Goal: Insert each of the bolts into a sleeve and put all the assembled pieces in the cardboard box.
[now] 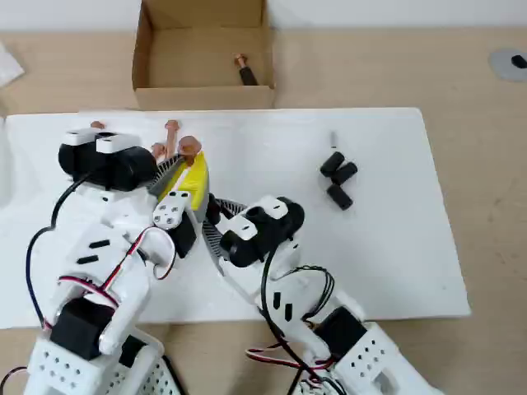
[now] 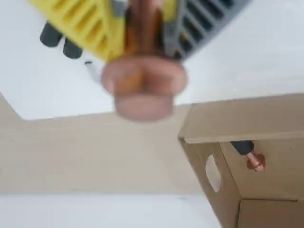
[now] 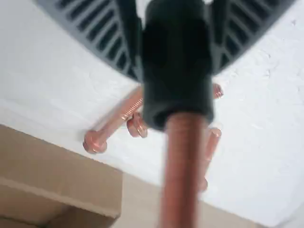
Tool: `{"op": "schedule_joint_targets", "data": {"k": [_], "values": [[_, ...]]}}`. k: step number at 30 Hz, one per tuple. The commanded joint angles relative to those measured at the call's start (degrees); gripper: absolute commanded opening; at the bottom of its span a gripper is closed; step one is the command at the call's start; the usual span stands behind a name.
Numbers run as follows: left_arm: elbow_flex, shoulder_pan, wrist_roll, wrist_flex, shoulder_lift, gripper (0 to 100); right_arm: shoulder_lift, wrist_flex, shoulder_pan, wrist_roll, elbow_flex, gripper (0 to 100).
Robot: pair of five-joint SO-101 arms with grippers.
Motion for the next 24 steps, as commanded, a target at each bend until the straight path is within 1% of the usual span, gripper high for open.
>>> {"op": "schedule_joint_targets", "data": {"k": [1, 12, 16, 24], "values": [[0.4, -0.8, -1.7, -2.8, -0.2, 0, -1.3, -1.3, 0.0, -0.4, -2.2, 0.9], [0.2, -0.7, -2.0, -1.7, -0.2, 1, -1.3, -1.2, 0.0, -0.4, -2.1, 0.9], [0.2, -0.7, -1.7, 1.0, -0.3, 9, -1.3, -1.2, 0.0, -0.4, -2.1, 0.9], [0.1, -0.8, -1.9, 4.8, -0.3, 13, -1.1, -1.2, 0.0, -0.3, -2.1, 0.9]]}}
